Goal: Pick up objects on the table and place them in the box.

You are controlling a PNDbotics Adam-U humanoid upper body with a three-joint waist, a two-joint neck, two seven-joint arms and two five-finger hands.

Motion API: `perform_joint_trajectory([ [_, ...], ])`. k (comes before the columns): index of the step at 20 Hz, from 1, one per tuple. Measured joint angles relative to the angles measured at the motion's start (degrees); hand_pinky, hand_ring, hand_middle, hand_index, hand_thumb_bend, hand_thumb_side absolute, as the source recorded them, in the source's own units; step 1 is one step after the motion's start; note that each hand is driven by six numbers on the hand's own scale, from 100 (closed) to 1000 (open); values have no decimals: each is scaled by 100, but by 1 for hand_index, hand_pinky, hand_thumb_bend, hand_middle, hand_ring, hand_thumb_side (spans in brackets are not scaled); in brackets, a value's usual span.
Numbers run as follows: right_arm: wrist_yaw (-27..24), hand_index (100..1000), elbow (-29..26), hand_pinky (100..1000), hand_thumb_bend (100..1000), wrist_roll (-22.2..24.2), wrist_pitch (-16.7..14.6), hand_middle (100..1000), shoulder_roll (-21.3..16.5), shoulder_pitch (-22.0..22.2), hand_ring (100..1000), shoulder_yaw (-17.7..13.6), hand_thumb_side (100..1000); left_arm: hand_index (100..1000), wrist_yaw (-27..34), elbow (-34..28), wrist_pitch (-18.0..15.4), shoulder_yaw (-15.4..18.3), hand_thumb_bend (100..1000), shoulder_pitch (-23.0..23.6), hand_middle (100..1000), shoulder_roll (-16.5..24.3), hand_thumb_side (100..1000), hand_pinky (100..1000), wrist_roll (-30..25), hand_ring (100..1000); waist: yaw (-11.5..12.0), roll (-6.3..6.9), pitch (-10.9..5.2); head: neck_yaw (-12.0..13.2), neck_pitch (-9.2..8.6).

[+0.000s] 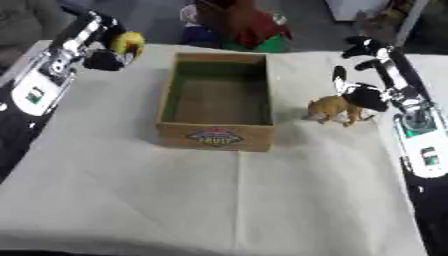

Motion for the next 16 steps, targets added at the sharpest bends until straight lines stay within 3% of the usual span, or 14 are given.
perform_joint_trajectory([
  [6, -7, 878, 14, 715, 100, 13, -13, 669, 45, 0, 842, 8, 100, 578, -266, 268, -328, -283, 294, -79, 421, -479, 100, 601, -370, 523, -62, -14, 0, 54, 0],
  [9, -9, 877, 31, 716, 100, 14, -14, 666, 45, 0, 841, 10, 100, 649, -341, 368, -442, -343, 445, -74, 483, -603, 100, 635, -471, 583, -75, -17, 0, 55, 0],
  [10, -9, 877, 34, 716, 100, 14, -14, 666, 45, 0, 841, 10, 100, 678, -339, 377, -482, -359, 456, -57, 513, -630, 100, 653, -500, 612, -75, -18, 0, 55, 0],
  [13, -9, 877, 35, 717, 100, 14, -14, 666, 45, 0, 841, 9, 100, 773, -133, 335, -700, -369, 591, 10, 637, -650, 100, 719, -690, 729, -68, -24, 0, 52, 0],
  [16, -9, 877, 45, 718, 100, 13, -14, 669, 43, 0, 843, 4, 100, 798, 207, 72, -887, -366, 680, 123, 665, -643, 139, 744, -845, 754, -45, -32, 0, 47, 0],
])
